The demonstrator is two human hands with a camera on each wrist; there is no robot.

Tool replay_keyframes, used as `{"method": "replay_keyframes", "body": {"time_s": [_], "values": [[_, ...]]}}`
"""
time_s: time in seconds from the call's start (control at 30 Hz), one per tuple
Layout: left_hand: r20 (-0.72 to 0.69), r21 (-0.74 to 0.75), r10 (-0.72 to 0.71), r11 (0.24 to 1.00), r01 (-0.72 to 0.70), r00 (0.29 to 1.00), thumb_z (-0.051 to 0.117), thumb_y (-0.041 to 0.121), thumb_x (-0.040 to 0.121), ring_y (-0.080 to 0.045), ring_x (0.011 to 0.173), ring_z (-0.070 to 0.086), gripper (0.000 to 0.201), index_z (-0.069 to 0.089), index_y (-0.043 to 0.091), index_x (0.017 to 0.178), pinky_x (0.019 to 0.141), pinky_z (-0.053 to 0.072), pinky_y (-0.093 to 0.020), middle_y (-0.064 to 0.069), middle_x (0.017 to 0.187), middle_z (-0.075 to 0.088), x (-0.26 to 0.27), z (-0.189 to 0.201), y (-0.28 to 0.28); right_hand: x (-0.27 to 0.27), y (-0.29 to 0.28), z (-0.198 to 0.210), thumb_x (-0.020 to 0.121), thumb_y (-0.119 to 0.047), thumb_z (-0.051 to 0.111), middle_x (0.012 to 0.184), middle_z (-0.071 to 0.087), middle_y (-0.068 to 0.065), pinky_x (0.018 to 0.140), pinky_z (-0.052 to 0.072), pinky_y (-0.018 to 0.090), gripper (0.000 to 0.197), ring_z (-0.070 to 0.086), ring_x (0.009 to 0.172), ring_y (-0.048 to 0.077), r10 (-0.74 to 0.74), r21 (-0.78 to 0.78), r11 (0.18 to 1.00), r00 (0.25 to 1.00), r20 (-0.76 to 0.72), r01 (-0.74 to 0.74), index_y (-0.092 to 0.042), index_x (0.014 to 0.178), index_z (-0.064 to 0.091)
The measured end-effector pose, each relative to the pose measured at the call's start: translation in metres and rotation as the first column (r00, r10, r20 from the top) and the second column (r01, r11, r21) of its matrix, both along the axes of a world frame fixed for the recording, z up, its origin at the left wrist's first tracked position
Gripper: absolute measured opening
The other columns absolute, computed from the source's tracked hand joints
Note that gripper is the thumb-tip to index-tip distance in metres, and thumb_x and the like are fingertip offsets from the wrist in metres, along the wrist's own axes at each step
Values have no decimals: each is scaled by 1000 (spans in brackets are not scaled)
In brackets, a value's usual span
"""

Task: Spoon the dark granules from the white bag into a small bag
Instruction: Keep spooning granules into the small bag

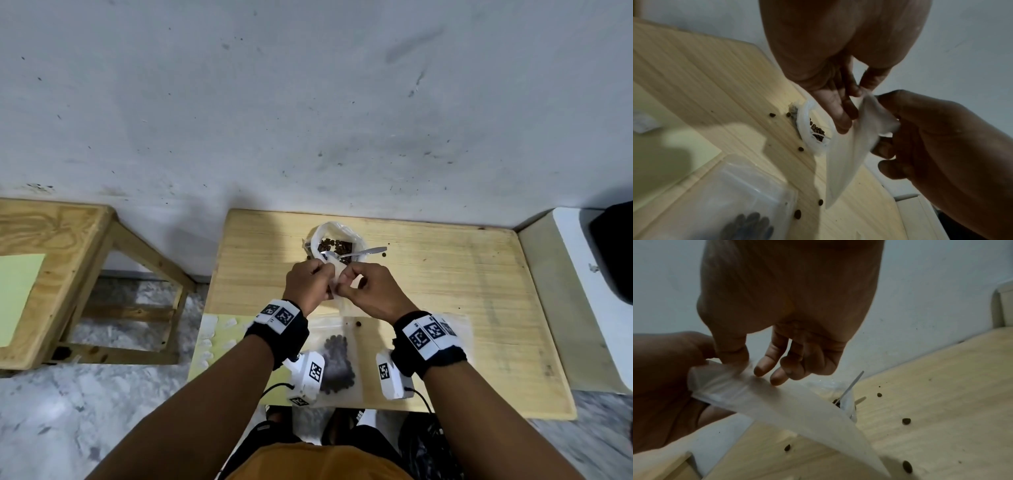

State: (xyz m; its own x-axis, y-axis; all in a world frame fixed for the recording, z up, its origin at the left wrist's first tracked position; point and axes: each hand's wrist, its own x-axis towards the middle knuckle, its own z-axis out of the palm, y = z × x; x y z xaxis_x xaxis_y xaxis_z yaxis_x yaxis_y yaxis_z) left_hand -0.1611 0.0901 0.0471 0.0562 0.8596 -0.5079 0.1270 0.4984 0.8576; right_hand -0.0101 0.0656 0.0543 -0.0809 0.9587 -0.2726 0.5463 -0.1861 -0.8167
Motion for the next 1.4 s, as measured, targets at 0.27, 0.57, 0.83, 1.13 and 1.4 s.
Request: {"method": "replay_keyframes", "body": {"time_s": [0.27,0.57,0.83,1.13,1.4], "values": [[-28,13,-240,971,240,970,60,6,88,-30,63,70,22,62,-9,72,67,62,-41,-17,63,66,-5,-2,-1,11,0,-4,82,-3,68,69,65,-8,64,47,21,20,57,61,2,42,1,999,998,-54,-42,-17,69,61],[-243,86,-379,908,409,893,55,12,88,-27,49,69,39,49,8,50,46,51,-24,-14,50,60,0,20,9,14,2,13,86,0,65,74,61,26,39,36,21,25,42,35,10,-28,-87,996,984,-174,13,-8,68,49],[-121,63,-338,936,347,933,53,11,90,-35,60,72,31,54,1,61,69,60,-56,-16,54,63,-3,16,14,12,7,13,87,2,61,65,55,12,38,35,21,26,40,35,9,-77,-75,995,971,-226,61,-9,70,46],[-230,281,-280,897,340,932,70,28,79,-12,64,49,27,50,12,69,65,44,-32,1,69,52,-8,1,-2,23,14,27,83,6,66,71,65,16,38,33,17,21,44,35,3,-73,-88,995,971,-226,54,-6,80,49],[-560,295,-361,754,587,745,83,72,40,-18,134,37,136,14,28,149,109,39,-42,6,149,31,-6,-2,-3,16,11,19,85,5,62,67,52,14,40,34,19,26,37,40,4,-70,-81,995,960,-271,50,-15,75,49]]}}
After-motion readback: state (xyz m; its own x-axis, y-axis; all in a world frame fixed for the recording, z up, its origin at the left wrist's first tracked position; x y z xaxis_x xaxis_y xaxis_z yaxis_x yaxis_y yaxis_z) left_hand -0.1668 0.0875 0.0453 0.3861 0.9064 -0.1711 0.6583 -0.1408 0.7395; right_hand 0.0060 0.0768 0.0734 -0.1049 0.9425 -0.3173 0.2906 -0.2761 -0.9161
